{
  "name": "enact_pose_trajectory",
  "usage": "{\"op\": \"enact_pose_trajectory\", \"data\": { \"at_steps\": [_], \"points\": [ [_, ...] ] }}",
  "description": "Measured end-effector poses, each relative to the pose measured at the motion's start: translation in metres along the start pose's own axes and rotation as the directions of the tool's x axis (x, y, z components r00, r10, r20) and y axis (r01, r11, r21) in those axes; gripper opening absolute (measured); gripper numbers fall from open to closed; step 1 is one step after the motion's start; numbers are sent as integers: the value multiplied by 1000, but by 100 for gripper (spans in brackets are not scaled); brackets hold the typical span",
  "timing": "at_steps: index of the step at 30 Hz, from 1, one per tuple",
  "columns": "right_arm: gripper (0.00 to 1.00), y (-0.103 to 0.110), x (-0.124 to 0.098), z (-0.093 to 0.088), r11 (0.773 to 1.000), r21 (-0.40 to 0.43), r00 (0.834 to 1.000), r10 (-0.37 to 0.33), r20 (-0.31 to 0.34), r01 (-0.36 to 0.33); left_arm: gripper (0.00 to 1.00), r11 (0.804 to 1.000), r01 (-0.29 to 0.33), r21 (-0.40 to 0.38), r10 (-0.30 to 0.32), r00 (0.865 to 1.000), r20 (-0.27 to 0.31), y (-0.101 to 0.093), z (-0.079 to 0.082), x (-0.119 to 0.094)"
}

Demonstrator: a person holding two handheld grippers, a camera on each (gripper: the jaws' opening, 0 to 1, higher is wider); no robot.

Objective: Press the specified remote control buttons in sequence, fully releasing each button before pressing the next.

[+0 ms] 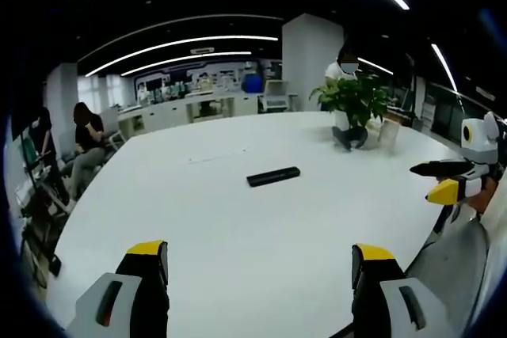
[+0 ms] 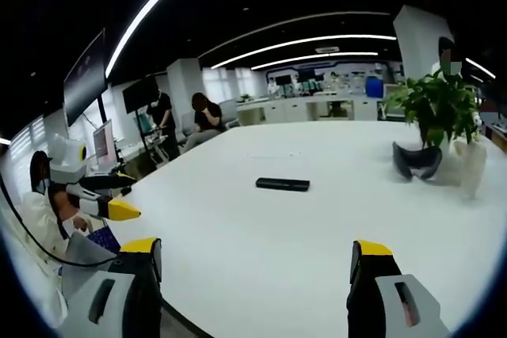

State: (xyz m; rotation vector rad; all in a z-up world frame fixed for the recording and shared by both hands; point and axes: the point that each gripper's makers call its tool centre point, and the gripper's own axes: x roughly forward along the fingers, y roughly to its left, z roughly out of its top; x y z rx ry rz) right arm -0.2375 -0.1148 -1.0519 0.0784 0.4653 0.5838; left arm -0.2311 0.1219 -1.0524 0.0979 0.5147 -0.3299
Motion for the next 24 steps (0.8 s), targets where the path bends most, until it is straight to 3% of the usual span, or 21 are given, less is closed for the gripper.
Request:
{"op": "enact_pose_trajectory", "data": {
  "at_steps": [24],
  "points": [
    [96,3,1,-4,1000,8,1000,11,-21,-11,99,999,16,51,-16,1000,-13,3,7,8]
  ]
}}
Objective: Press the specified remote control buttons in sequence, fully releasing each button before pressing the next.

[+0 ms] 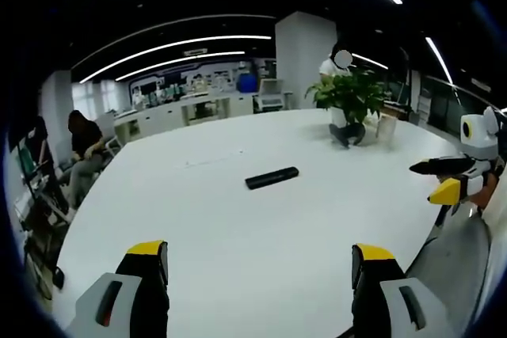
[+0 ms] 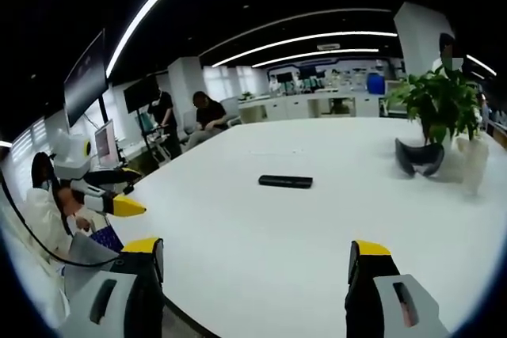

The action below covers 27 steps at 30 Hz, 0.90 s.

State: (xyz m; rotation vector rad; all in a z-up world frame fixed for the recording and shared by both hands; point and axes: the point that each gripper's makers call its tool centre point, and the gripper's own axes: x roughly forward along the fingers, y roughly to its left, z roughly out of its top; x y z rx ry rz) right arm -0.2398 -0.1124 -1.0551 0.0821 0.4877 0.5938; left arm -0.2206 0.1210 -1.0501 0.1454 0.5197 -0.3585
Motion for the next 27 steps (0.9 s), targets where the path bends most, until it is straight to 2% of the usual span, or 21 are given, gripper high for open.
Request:
{"op": "enact_pose_trajectory", "data": {
  "at_steps": [4,6,9,15,22,27],
  "points": [
    [95,-3,0,0,1000,4,1000,-8,-1,8,99,1000,6,18,-5,1000,-4,3,4,4],
    [90,-2,0,0,1000,13,1000,3,-2,-3,99,1000,12,29,-12,1000,-7,3,6,7],
    [79,4,0,-2,999,22,999,42,-12,-42,99,998,17,54,-17,1000,-8,5,13,11],
    [60,8,2,-5,996,41,996,77,-33,-75,99,995,36,98,-35,999,-13,10,26,24],
    [29,11,1,-8,992,71,991,112,-67,-107,99,984,73,163,-70,997,-19,11,47,43],
    [17,12,2,-15,990,77,987,125,-106,-117,97,973,106,207,-101,994,-36,7,59,58]
  ]
}}
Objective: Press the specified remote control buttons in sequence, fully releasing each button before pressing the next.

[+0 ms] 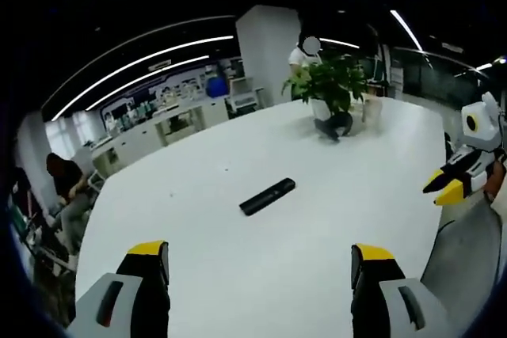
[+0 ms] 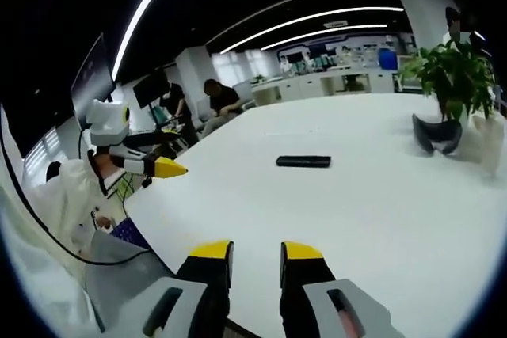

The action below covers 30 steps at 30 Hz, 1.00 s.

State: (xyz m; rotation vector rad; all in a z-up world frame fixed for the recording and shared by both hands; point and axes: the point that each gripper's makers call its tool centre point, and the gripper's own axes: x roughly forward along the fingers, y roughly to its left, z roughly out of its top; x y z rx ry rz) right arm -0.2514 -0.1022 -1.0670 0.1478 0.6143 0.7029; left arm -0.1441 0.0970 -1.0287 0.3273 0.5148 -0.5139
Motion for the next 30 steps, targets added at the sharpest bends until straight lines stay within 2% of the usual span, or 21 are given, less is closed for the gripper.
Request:
{"op": "enact_pose_trajectory", "data": {
  "at_steps": [6,9,20,23,30],
  "points": [
    [5,0,3,-8,1000,9,999,13,-42,-13,97,998,63,25,-63,998,7,-2,19,22],
    [0,0,3,-12,1000,19,997,22,-68,-20,97,994,86,62,-86,996,0,-1,30,34],
    [0,-6,7,-23,997,70,993,31,-115,-23,96,978,153,140,-151,988,-28,8,52,78],
    [0,-8,9,-25,996,87,991,32,-128,-21,95,971,176,161,-171,984,-47,8,53,90],
    [0,-19,12,-32,994,111,988,11,-156,7,88,945,263,197,-246,963,-105,6,48,123]
  ]
}}
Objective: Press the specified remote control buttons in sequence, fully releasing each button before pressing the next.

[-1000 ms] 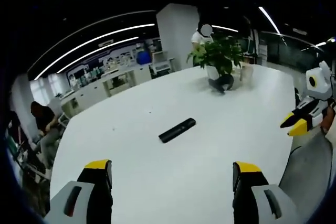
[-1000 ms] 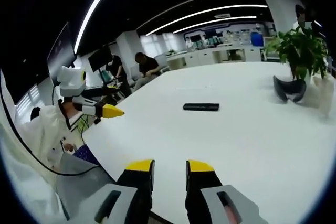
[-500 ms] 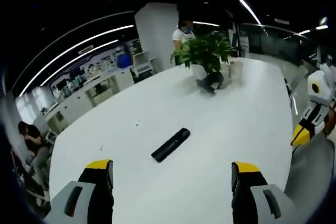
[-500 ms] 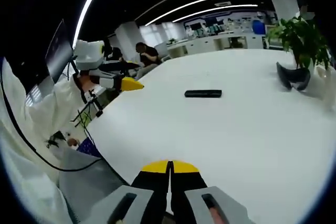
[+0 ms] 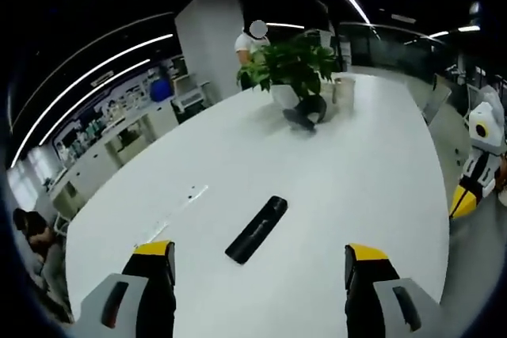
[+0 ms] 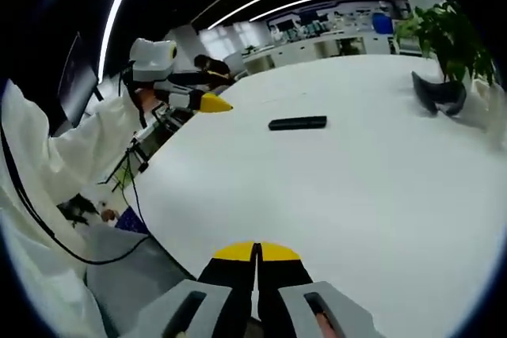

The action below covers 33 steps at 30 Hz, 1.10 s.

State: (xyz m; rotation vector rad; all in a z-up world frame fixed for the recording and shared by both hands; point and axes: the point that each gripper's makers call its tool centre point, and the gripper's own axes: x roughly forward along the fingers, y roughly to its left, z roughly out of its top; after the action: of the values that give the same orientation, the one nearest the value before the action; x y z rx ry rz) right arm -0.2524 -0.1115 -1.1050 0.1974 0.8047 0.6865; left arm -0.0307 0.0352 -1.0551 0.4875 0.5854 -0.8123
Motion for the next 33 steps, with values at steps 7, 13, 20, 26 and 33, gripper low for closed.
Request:
{"op": "enact_pose_trajectory", "data": {
  "at_steps": [7,13,20,26,33],
  "points": [
    [0,-11,-2,-4,999,38,999,-32,-11,32,84,997,67,46,-64,995,-71,12,-14,35],
    [0,-15,0,-7,997,61,999,-40,-32,41,71,985,159,65,-149,980,-135,16,-30,64],
    [0,-20,2,-7,995,86,998,-50,-42,54,60,965,240,103,-217,957,-192,25,-41,91],
    [0,-23,5,-9,992,116,998,-46,-50,52,54,948,298,113,-264,932,-248,28,-52,111],
    [0,-26,5,-8,990,127,997,-50,-54,57,50,939,332,88,-292,908,-301,29,-65,127]
  ]
}}
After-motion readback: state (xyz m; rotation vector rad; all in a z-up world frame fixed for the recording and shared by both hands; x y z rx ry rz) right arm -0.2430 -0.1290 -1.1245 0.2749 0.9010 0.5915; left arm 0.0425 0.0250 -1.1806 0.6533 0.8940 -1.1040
